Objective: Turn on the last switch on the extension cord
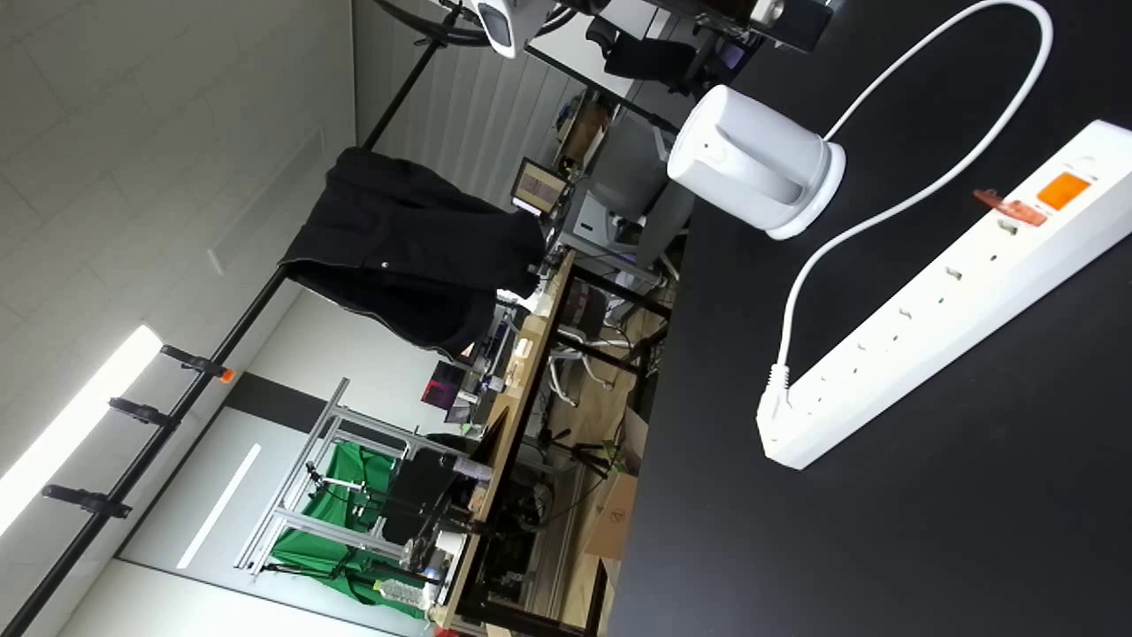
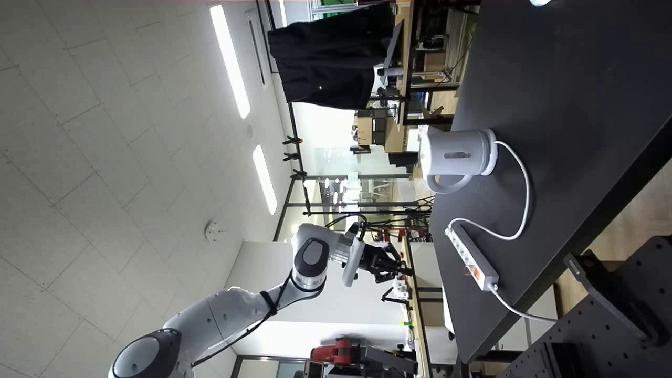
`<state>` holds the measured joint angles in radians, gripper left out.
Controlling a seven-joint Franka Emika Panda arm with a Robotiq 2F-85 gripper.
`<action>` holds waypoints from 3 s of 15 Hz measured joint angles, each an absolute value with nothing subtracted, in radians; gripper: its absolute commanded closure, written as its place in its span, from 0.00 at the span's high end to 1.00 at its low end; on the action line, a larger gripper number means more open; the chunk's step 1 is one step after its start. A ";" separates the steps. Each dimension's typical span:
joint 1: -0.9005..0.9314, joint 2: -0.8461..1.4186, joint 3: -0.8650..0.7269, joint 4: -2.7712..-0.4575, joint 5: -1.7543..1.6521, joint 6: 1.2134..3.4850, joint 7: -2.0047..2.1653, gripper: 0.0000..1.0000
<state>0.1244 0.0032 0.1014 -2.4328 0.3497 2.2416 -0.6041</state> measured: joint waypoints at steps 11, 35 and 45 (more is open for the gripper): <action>0.123 0.018 0.110 -2.433 0.334 2.242 -0.624 0.00; 0.105 0.178 0.144 -2.567 0.333 2.471 -0.595 0.00; 0.099 0.242 0.193 -2.608 0.299 2.755 -0.586 0.00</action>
<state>0.0987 0.2416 0.1929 -2.6079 0.2988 2.7555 -0.5863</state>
